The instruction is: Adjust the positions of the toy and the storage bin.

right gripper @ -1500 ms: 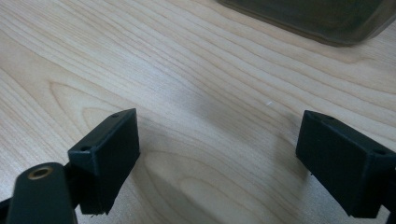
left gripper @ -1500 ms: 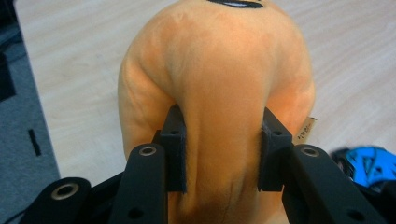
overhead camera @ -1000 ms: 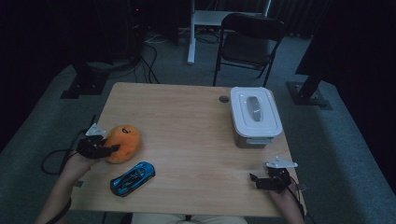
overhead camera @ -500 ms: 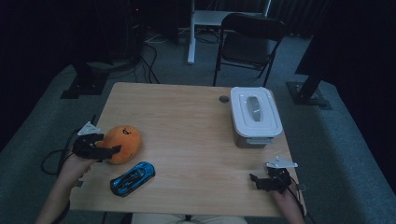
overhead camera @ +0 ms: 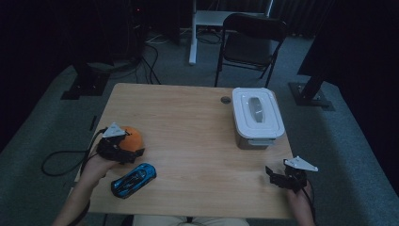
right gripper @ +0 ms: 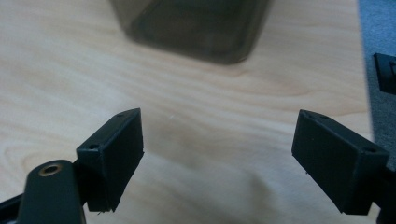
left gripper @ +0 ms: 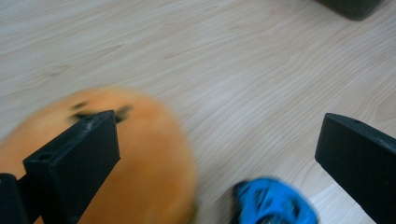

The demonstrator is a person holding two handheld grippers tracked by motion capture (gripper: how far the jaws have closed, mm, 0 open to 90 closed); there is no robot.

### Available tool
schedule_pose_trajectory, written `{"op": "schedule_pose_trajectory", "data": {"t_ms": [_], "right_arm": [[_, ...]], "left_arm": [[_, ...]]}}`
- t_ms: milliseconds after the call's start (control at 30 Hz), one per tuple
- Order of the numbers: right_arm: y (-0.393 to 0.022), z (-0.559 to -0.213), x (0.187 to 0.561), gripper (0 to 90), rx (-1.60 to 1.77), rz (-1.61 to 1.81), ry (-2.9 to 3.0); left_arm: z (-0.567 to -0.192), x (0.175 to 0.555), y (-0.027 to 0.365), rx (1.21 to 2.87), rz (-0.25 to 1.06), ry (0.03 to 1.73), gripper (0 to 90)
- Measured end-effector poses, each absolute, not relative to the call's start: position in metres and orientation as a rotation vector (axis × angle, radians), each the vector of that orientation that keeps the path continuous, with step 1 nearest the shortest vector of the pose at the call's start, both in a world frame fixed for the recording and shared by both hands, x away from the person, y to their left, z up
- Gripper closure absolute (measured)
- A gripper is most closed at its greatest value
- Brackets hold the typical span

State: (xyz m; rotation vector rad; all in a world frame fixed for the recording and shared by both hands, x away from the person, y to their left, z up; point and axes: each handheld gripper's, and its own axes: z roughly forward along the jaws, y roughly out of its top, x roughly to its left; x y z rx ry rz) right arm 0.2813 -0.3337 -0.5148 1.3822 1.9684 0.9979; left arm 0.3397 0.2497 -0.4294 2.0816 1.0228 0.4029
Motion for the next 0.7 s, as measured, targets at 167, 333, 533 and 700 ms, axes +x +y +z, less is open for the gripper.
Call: {"op": "schedule_pose_trajectory", "data": {"t_ms": [167, 333, 533, 700], "right_arm": [[-0.343, -0.512, 0.288, 16.3, 1.41, 0.949, 1.919], [-0.354, -0.513, 0.296, 16.3, 1.455, 0.947, 1.869], [-0.361, -0.514, 0.305, 16.3, 1.478, 0.92, 1.855], [-0.366, -0.513, 0.311, 16.3, 1.49, 0.924, 1.833]], "left_arm": [[-0.438, 0.35, 0.222, 2.095, 0.367, 0.975, 0.5], [-0.448, 0.359, 0.196, 2.121, 0.334, 0.938, 0.5], [-0.457, 0.37, 0.169, 2.108, 0.31, 0.931, 0.5], [-0.465, 0.379, 0.144, 2.133, 0.314, 0.915, 0.5]]}}
